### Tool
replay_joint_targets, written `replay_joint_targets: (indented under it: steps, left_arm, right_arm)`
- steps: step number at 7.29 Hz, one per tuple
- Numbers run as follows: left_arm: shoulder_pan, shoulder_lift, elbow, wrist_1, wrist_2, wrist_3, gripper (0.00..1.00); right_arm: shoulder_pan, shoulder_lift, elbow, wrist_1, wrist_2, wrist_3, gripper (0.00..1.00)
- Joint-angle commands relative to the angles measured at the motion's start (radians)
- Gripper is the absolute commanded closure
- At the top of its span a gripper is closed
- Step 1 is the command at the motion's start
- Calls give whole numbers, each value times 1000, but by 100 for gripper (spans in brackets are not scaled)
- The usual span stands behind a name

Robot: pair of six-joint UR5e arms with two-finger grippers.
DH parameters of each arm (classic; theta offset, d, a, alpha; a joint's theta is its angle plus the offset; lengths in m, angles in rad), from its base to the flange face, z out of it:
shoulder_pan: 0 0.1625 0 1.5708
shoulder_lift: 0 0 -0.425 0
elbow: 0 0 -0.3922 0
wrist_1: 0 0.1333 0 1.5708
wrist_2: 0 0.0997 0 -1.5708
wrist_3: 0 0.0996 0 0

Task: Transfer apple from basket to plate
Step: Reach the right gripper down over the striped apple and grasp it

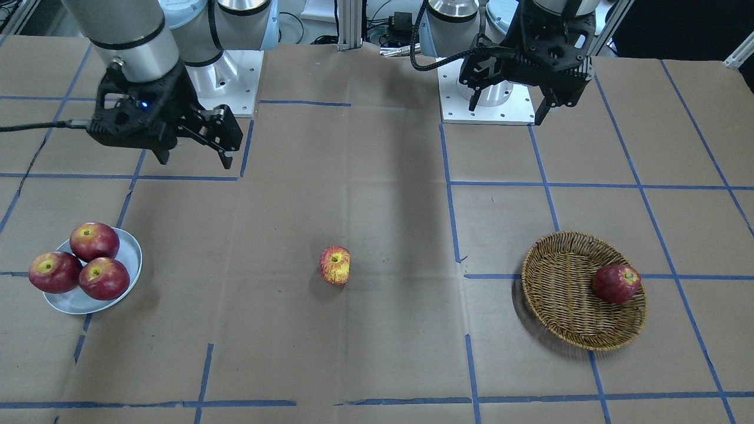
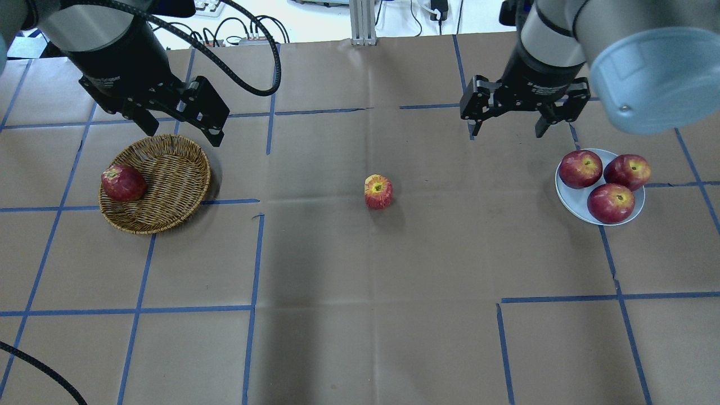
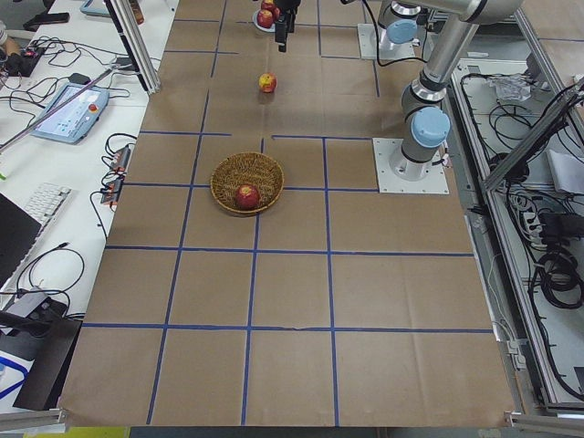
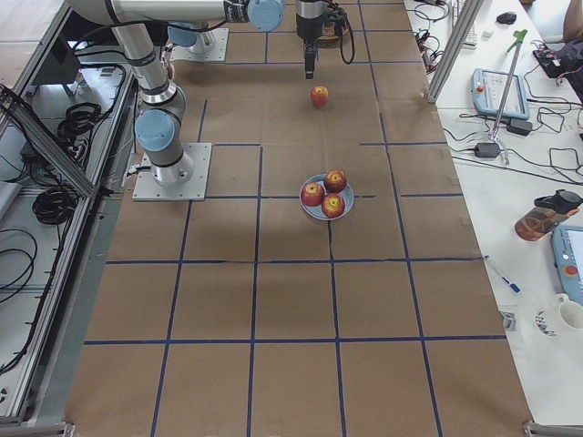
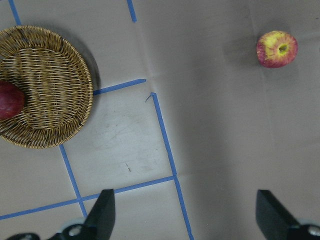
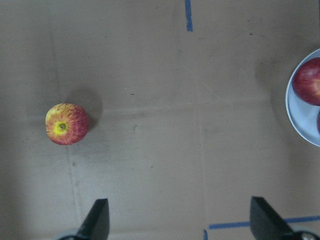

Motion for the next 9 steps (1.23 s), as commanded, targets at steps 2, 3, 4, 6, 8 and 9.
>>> replay_joint_targets:
  steps: [2,3,4,6,8,9]
  left_arm:
    - [4,0,-12,1,-6,2,1]
    - [4,-1,-12,3,-6,2,1]
    - [4,0,-18,3,-6,2,1]
    - [4,2,-19,3,-4,2,1]
    - [4,3,-21,0,2,2,1]
    - [2,3,-22,3,-1,2,1]
  right_arm:
    - [151,155,0,-187,-9,176,0]
    - [180,185,3,-227,-11,190,0]
    - [211,222,0,-268,-13,257,0]
    - [246,317,3,-379,-41,269,0]
    - [266,368,20,-437,-43,273,0]
    - [268,385,41,-441,-42,269,0]
